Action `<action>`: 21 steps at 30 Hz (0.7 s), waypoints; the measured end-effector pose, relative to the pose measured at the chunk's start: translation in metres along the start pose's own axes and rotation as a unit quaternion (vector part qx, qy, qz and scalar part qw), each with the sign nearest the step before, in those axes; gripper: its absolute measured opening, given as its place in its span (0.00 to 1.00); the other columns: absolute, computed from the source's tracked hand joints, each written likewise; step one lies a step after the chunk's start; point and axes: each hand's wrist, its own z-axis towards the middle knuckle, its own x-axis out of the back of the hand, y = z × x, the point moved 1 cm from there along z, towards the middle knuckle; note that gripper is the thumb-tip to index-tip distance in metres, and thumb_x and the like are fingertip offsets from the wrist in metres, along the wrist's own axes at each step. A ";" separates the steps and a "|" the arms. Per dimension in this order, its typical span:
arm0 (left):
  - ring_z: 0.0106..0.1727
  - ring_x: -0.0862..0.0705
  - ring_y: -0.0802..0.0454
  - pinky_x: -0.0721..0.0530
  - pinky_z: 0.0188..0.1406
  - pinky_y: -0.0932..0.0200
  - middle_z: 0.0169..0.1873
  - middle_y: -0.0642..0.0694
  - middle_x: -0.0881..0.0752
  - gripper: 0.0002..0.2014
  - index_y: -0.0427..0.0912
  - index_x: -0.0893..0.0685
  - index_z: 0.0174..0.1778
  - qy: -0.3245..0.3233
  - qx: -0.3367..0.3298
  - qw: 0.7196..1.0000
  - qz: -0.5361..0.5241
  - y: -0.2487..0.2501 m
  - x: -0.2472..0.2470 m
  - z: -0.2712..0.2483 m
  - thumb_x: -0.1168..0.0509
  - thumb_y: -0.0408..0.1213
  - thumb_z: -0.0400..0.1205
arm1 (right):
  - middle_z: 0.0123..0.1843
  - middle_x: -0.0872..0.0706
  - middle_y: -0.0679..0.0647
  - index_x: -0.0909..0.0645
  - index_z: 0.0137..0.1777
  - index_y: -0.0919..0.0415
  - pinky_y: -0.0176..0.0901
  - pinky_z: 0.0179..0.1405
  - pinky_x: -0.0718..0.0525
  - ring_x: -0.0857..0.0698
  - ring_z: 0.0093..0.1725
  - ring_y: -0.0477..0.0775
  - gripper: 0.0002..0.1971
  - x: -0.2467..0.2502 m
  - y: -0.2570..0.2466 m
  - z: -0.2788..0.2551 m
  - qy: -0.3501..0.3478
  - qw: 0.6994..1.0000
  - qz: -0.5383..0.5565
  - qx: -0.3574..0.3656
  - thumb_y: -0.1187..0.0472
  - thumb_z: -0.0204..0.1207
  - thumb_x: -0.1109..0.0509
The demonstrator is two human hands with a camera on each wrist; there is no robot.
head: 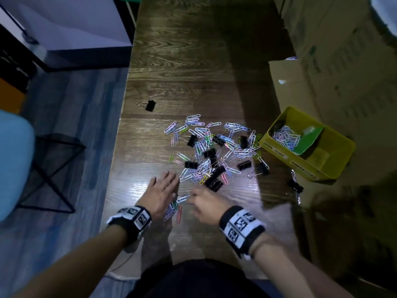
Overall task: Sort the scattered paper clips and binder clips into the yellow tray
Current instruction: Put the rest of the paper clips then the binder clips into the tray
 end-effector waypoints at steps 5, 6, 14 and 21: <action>0.78 0.35 0.43 0.31 0.72 0.37 0.75 0.43 0.30 0.26 0.44 0.30 0.73 -0.010 -0.064 0.998 -0.010 0.003 -0.017 -0.035 0.52 0.47 0.80 | 0.76 0.38 0.61 0.39 0.78 0.60 0.60 0.72 0.32 0.38 0.76 0.64 0.29 -0.041 -0.013 0.016 0.029 0.997 -0.049 -0.048 0.65 0.77 0.37; 0.77 0.34 0.44 0.32 0.73 0.41 0.75 0.44 0.30 0.25 0.45 0.31 0.73 0.000 -0.070 0.997 -0.017 0.001 -0.017 -0.041 0.50 0.48 0.80 | 0.78 0.41 0.62 0.43 0.79 0.60 0.61 0.75 0.34 0.41 0.78 0.64 0.30 -0.042 -0.013 0.019 0.048 0.996 -0.055 -0.053 0.64 0.78 0.37; 0.60 0.23 0.46 0.21 0.60 0.56 0.64 0.43 0.34 0.38 0.49 0.42 0.78 -0.001 0.102 0.985 -0.138 0.010 -0.012 -0.063 0.30 0.44 0.74 | 0.82 0.44 0.61 0.43 0.80 0.61 0.60 0.79 0.46 0.48 0.81 0.64 0.33 -0.047 -0.006 0.038 0.062 0.988 -0.124 -0.072 0.58 0.77 0.34; 0.56 0.20 0.43 0.24 0.54 0.60 0.63 0.42 0.34 0.40 0.48 0.38 0.76 0.031 0.089 0.981 -0.172 0.018 -0.005 -0.037 0.27 0.38 0.69 | 0.74 0.33 0.58 0.44 0.80 0.58 0.55 0.72 0.31 0.35 0.74 0.59 0.35 -0.049 -0.026 0.022 0.106 0.989 -0.034 -0.096 0.54 0.76 0.34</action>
